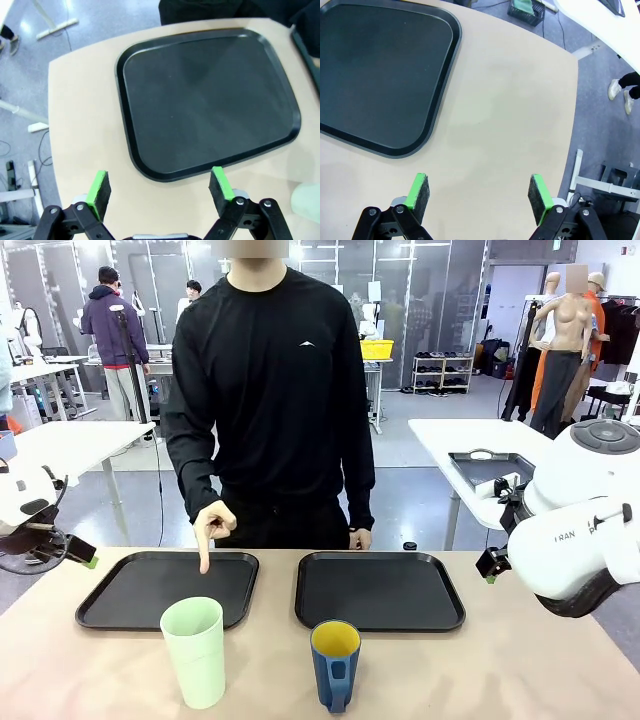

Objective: Sort and store the cups by type.
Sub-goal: Pick up the Reusable plastic cup.

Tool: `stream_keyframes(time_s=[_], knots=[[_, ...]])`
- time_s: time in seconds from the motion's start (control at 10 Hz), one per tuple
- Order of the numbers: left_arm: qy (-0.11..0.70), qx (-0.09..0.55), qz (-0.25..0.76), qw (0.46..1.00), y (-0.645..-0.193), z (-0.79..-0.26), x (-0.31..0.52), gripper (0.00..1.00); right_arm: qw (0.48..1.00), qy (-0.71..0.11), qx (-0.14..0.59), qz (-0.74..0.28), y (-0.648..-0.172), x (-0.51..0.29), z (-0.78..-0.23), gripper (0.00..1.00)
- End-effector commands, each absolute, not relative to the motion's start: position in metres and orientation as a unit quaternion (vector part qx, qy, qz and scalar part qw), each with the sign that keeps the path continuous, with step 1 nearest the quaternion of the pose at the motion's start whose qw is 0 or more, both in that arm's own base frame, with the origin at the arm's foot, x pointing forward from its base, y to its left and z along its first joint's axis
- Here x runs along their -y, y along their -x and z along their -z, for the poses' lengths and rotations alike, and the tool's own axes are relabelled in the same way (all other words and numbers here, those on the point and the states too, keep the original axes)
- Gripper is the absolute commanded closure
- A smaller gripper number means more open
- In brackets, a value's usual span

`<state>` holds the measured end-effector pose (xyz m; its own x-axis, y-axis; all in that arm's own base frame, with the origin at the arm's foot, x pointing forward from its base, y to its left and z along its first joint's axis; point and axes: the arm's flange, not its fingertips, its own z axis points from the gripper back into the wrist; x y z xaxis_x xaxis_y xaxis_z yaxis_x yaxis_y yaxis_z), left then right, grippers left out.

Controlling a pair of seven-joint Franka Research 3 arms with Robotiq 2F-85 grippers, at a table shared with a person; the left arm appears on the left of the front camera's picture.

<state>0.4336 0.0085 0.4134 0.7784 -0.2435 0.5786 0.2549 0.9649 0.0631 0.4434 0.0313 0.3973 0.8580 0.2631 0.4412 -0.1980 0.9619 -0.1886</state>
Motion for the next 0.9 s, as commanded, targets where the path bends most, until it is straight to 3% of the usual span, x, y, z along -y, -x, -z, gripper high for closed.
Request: stream_keyframes(time_s=[0.0, 0.8], knots=[[0.024, 0.327, 0.225, 0.918, -0.435, -0.399, -0.008, 0.00, 0.962, 0.068, 0.237, -0.120, -0.443, -0.031, -0.396, 0.00], [0.035, 0.366, 0.383, 0.847, -0.438, -0.321, -0.040, 0.00, 0.962, 0.068, 0.237, -0.120, -0.443, -0.031, -0.396, 0.00]])
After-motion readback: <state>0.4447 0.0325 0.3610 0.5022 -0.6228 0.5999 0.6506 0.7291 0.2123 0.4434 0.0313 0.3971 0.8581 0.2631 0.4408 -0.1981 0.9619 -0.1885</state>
